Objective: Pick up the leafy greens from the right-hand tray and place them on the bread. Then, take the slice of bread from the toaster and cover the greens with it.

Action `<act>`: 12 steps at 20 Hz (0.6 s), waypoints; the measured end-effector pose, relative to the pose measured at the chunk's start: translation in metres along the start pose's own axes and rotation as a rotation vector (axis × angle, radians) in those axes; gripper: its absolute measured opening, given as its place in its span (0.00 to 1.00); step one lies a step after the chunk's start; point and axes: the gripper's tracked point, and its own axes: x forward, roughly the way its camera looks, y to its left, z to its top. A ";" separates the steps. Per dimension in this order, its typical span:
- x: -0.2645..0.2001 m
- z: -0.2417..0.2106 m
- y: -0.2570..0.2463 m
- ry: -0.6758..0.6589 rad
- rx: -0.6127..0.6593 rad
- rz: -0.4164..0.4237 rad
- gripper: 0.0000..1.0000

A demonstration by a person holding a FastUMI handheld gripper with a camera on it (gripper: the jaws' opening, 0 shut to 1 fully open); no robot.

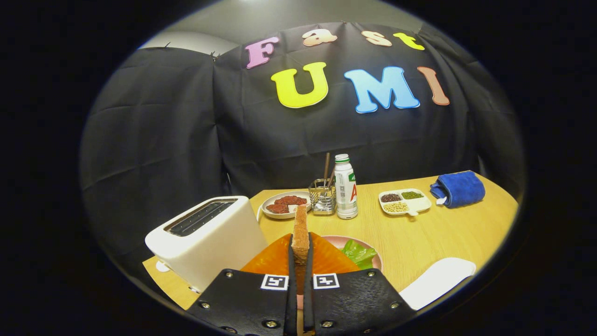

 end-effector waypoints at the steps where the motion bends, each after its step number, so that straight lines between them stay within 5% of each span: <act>1: 0.000 -0.001 0.002 -0.002 -0.002 0.005 0.05; 12: 0.020 -0.031 0.017 0.063 -0.056 0.046 0.05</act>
